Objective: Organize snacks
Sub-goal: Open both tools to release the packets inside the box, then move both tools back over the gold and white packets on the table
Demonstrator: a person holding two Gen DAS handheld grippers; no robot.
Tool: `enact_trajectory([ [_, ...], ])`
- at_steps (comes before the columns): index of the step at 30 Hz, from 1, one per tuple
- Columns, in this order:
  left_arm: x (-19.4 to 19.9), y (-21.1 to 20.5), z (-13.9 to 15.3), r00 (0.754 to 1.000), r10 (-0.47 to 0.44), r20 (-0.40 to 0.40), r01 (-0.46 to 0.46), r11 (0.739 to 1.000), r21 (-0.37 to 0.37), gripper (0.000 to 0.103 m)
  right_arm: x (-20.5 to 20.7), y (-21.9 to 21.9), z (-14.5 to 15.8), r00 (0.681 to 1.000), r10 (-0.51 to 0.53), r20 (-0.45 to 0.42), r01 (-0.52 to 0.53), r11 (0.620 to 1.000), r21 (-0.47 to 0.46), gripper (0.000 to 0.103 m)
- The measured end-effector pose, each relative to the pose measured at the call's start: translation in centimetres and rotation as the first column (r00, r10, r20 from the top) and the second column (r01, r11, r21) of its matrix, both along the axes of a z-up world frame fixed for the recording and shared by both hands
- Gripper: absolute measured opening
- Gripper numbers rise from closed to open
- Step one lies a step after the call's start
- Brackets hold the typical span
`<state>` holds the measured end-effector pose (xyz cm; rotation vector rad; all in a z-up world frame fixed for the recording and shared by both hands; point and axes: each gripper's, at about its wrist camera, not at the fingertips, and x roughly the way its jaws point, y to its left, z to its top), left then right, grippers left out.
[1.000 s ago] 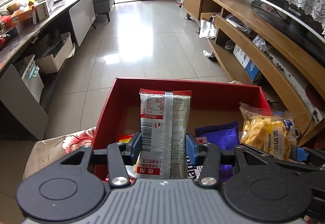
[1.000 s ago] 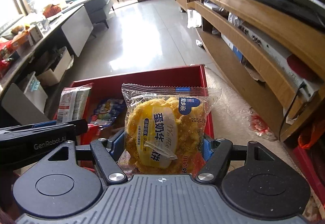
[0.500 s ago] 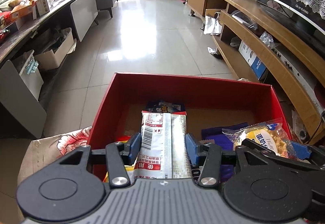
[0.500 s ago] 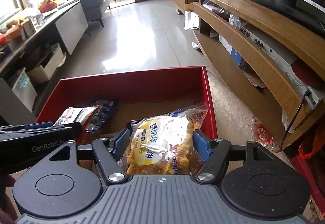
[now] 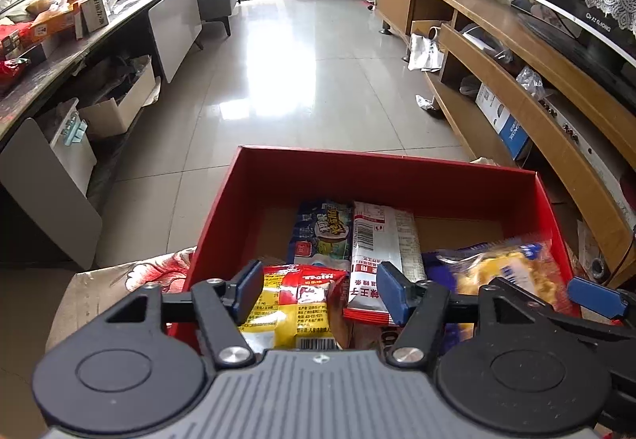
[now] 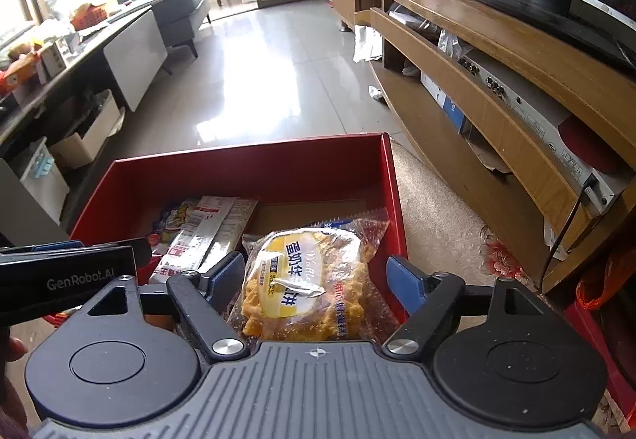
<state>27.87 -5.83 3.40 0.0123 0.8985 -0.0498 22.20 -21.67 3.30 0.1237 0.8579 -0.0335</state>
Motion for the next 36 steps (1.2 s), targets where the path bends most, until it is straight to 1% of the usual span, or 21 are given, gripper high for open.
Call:
enact_trajectory([
  [2, -0.3, 0.0, 0.4, 1.000, -0.002, 0.005, 0.002, 1.000, 0.000, 0.060, -0.3, 0.0, 0.2, 1.000, 0.003, 0.004, -0.003, 1.000, -0.005, 0.084],
  [3, -0.5, 0.0, 0.6, 1.000, -0.005, 0.009, 0.005, 1.000, -0.001, 0.062, -0.4, 0.0, 0.4, 1.000, 0.004, 0.008, -0.004, 1.000, -0.007, 0.085],
  [6, -1.0, 0.1, 1.1, 1.000, -0.006, 0.020, 0.006, 1.000, -0.003, 0.065, -0.8, 0.0, 0.9, 1.000, -0.004, 0.029, 0.005, 0.999, -0.043, 0.086],
  [10, -1.4, 0.1, 1.6, 1.000, -0.008, 0.028, 0.008, 1.000, -0.002, 0.066, -0.9, -0.3, 1.5, 0.999, -0.009, 0.035, 0.010, 1.000, -0.023, 0.086],
  [16, -2.4, -0.1, 1.9, 1.000, -0.019, 0.025, 0.020, 1.000, -0.001, 0.067, -1.5, -0.5, 1.7, 0.999, -0.013, 0.031, 0.014, 1.000, -0.028, 0.086],
  [21, -3.6, -0.3, 2.5, 0.999, -0.032, 0.028, 0.032, 0.999, -0.009, 0.067, -2.0, -1.0, 2.1, 0.999, -0.030, 0.021, 0.031, 0.999, -0.015, 0.086],
  [36, -6.0, -0.8, 3.0, 0.999, -0.052, 0.012, 0.052, 0.998, -0.040, 0.068, -4.6, -1.6, 3.5, 0.999, -0.040, 0.012, 0.041, 0.998, -0.049, 0.086],
])
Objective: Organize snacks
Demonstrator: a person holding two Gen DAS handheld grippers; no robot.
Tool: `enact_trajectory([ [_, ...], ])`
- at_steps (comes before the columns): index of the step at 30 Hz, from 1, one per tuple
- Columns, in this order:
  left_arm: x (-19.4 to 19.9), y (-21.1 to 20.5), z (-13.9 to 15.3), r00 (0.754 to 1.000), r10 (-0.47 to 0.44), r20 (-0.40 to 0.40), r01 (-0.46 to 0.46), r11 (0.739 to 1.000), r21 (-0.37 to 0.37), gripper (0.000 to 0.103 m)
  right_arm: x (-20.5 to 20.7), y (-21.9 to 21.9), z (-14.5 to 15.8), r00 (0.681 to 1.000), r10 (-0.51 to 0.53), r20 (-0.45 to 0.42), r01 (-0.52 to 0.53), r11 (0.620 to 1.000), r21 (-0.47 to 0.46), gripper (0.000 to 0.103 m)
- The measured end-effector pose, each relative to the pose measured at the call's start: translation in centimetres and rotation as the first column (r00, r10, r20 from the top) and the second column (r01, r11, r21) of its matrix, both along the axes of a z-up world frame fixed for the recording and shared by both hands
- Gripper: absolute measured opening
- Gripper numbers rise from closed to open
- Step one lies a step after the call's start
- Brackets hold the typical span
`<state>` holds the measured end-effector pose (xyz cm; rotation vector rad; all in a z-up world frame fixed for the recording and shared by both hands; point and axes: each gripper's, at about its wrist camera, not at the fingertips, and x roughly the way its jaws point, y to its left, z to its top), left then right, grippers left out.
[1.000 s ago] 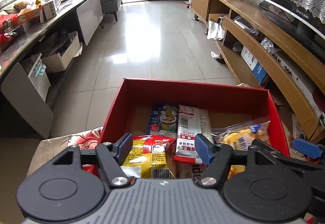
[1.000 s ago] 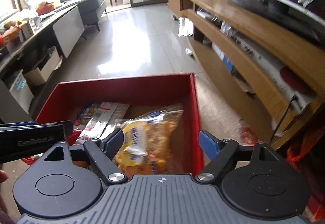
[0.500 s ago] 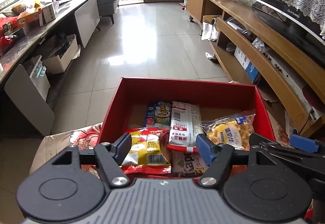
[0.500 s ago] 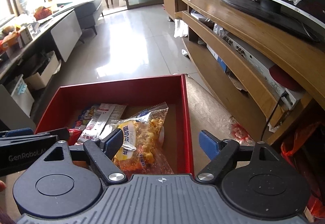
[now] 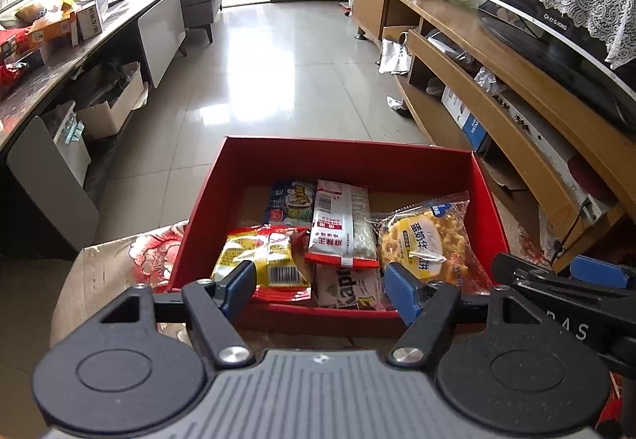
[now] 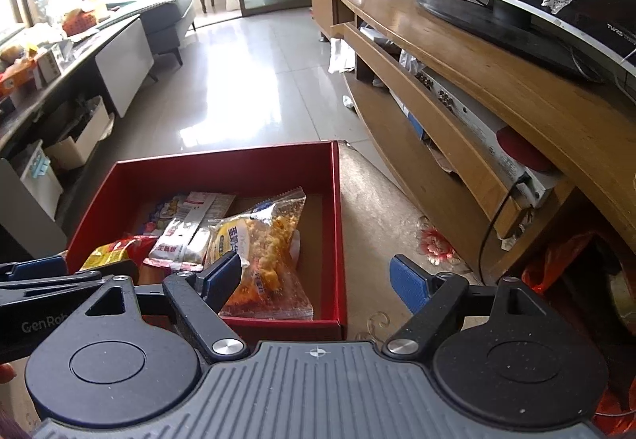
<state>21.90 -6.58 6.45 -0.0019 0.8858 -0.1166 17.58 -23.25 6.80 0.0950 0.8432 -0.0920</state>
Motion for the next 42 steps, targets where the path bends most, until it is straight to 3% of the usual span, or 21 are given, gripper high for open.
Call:
enact_trajectory([
  [23, -4.2, -1.8, -0.8, 0.996, -0.072, -0.045, 0.071, 0.997, -0.022, 0.068, -5.5, -1.0, -0.4, 0.998, -0.013, -0.055, 0.010, 0.998, -0.055, 0.087],
  [29, -5.6, -3.4, -2.6, 0.981, -0.144, -0.129, 0.137, 0.989, -0.055, 0.071, -7.8, -1.7, -2.0, 0.992, 0.011, -0.124, -0.020, 0.998, -0.065, 0.087],
  [34, -6.1, -3.6, -3.5, 0.973, -0.151, -0.173, 0.140, 0.987, -0.074, 0.071, -9.2, -2.4, -4.2, 0.975, 0.060, -0.216, -0.082, 0.992, -0.096, 0.088],
  [42, -5.8, -3.3, -4.1, 0.969, -0.151, -0.194, 0.137, 0.987, -0.080, 0.072, -9.0, -1.9, -7.7, 0.928, 0.192, -0.320, -0.201, 0.980, 0.004, 0.088],
])
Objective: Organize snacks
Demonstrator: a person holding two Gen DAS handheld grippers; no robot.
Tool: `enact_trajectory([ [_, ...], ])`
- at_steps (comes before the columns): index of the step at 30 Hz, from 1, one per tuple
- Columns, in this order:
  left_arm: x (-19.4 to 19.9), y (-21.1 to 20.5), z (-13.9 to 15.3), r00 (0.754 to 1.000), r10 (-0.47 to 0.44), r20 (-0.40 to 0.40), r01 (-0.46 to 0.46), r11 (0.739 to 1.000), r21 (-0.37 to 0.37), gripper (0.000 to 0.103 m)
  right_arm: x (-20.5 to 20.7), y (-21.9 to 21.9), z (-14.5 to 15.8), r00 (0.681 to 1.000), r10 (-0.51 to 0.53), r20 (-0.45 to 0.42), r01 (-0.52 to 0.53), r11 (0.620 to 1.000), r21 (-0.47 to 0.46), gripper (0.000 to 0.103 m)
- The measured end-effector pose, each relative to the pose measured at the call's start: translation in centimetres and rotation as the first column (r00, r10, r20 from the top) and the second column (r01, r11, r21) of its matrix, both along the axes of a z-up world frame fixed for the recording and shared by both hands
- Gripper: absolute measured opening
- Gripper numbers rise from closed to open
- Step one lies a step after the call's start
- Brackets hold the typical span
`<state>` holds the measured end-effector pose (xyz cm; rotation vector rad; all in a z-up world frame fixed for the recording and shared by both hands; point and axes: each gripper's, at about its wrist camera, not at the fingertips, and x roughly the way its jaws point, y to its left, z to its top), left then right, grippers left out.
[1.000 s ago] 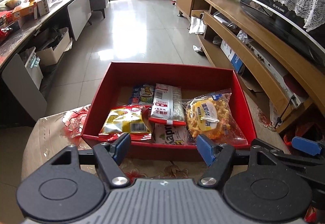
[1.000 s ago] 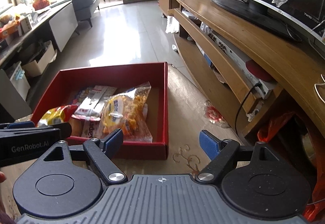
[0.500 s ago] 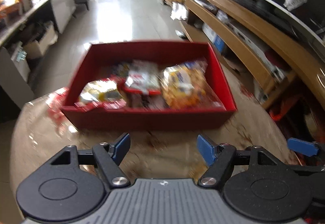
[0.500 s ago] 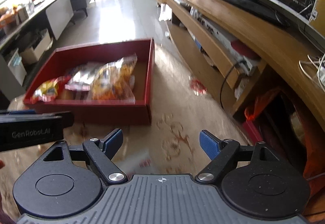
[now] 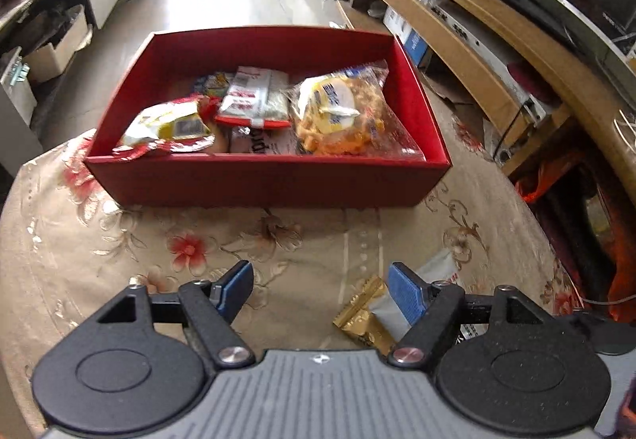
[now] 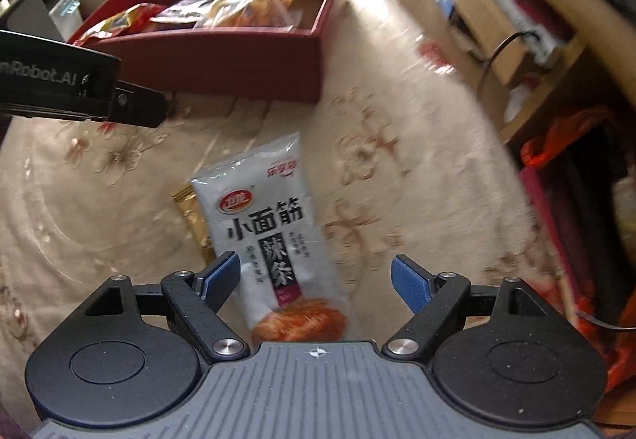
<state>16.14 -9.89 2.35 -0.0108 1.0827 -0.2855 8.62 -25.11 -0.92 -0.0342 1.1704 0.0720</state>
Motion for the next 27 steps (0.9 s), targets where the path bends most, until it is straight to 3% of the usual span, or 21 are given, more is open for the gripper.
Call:
enact_trajectory([
  [3, 0.0, -0.6, -0.7, 1.000, -0.027, -0.014, 0.027, 1.000, 0.014, 0.072, -0.1, 0.8, -0.9, 1.000, 0.022, -0.023, -0.021, 1.000, 0.017, 0.083],
  [6, -0.2, -1.3, -1.2, 0.998, -0.052, -0.026, 0.053, 0.998, 0.023, 0.072, -0.9, 1.7, -1.9, 0.997, 0.063, -0.047, -0.065, 0.997, -0.038, 0.083],
  [8, -0.4, -1.8, -1.6, 0.997, -0.077, -0.028, 0.078, 0.996, 0.034, 0.072, -1.4, 2.0, -2.0, 0.996, 0.084, -0.038, -0.086, 0.994, -0.064, 0.077],
  [10, -0.5, -2.3, -2.2, 0.994, -0.097, -0.043, 0.099, 0.994, 0.042, 0.072, -1.6, 1.3, -1.6, 0.999, 0.037, -0.026, -0.038, 0.998, -0.053, 0.057],
  [13, -0.6, -2.5, -3.2, 0.992, -0.094, -0.087, 0.097, 0.995, 0.029, 0.072, -1.8, -0.7, -0.9, 0.999, -0.031, -0.019, 0.031, 0.999, 0.021, 0.051],
  [16, -0.8, -2.4, -4.1, 0.989, -0.071, -0.130, 0.072, 0.997, 0.004, 0.072, -2.4, -2.3, -0.3, 0.996, -0.090, 0.000, 0.090, 0.996, 0.025, 0.049],
  [20, -1.5, -4.2, -4.5, 0.979, -0.151, -0.135, 0.152, 0.988, -0.003, 0.072, -3.0, -4.5, 0.7, 0.987, -0.160, 0.028, 0.158, 0.986, 0.060, 0.049],
  [23, -1.4, -4.1, -5.0, 0.989, 0.000, -0.146, -0.001, 1.000, -0.006, 0.072, -3.3, -5.1, 1.0, 0.982, -0.181, 0.047, 0.179, 0.983, 0.053, 0.049],
  [25, -1.1, -3.8, -5.7, 0.979, 0.114, -0.169, -0.122, 0.992, -0.035, 0.074, -3.0, -5.4, 1.1, 0.981, -0.187, 0.047, 0.184, 0.981, 0.055, 0.049],
  [27, -1.4, -4.5, -5.6, 0.972, 0.179, -0.151, -0.183, 0.983, -0.012, 0.074, -3.0, -5.5, 1.4, 0.981, -0.188, 0.055, 0.186, 0.981, 0.051, 0.049],
])
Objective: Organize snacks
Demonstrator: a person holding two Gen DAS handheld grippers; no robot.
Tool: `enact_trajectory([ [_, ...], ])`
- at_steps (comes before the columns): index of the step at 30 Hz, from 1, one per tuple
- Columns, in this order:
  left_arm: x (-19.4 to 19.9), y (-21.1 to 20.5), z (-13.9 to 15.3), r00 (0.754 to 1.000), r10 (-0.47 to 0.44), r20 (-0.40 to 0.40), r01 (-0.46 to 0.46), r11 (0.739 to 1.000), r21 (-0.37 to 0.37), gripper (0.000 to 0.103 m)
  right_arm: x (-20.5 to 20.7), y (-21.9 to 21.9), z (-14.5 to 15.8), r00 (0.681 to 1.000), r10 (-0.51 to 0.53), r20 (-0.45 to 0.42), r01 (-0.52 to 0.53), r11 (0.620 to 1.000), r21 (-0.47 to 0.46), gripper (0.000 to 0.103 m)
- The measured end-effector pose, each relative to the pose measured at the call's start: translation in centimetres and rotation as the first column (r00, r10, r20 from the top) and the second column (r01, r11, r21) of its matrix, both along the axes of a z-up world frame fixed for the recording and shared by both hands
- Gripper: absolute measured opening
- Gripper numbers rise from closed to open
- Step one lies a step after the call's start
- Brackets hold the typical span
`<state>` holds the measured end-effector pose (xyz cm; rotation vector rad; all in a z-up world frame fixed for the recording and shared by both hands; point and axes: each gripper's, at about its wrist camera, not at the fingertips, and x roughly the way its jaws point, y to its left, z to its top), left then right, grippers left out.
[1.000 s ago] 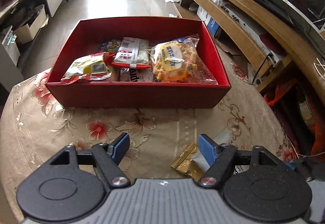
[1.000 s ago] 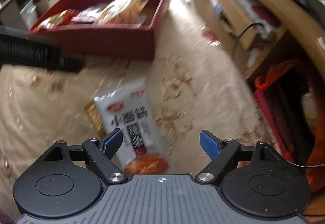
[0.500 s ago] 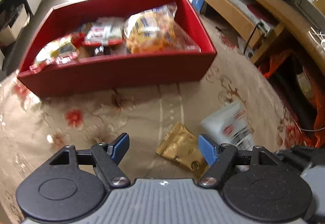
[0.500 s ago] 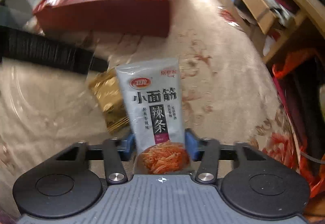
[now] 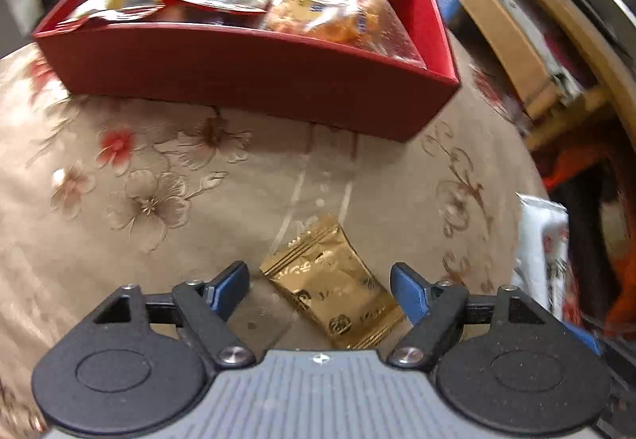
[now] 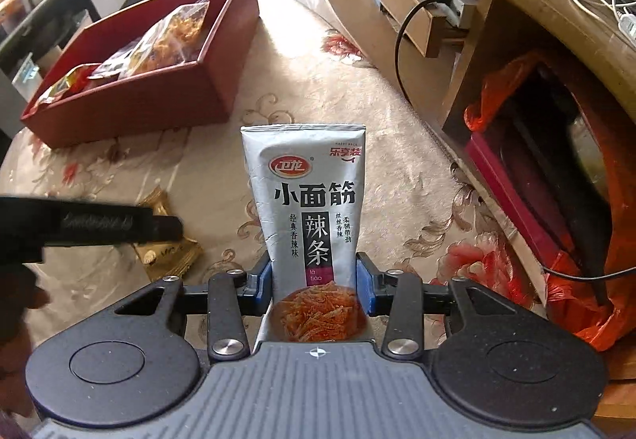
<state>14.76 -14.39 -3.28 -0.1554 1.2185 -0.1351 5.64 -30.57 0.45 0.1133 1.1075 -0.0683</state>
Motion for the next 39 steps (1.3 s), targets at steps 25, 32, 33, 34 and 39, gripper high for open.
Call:
enact_trajectory([
  [25, -2.8, 1.5, -0.5, 0.986, -0.163, 0.042, 0.154, 0.974, 0.166, 0.043, 0.4, 3.2, 0.8, 0.995, 0.098, 0.009, -0.098, 0.995, -0.014, 0.050],
  [32, -2.2, 3.6, 0.3, 0.983, -0.182, 0.036, 0.175, 0.973, 0.148, 0.037, 1.0, 4.4, 0.4, 0.994, 0.105, -0.010, -0.105, 0.994, -0.032, 0.050],
  [33, -2.3, 3.9, 0.6, 0.983, -0.182, 0.038, 0.175, 0.975, 0.139, 0.037, 1.1, 4.7, 0.5, 0.994, 0.108, -0.009, -0.108, 0.994, -0.034, 0.050],
  [34, -2.3, 4.2, 0.9, 0.983, -0.180, 0.041, 0.174, 0.977, 0.124, 0.037, 1.2, 4.9, 0.6, 0.994, 0.111, -0.007, -0.111, 0.993, -0.037, 0.049],
  [39, -2.5, 5.2, 3.5, 0.979, -0.177, 0.097, 0.170, 0.983, 0.075, 0.037, 1.6, 6.3, 1.9, 0.993, 0.115, 0.033, -0.114, 0.993, -0.032, 0.049],
])
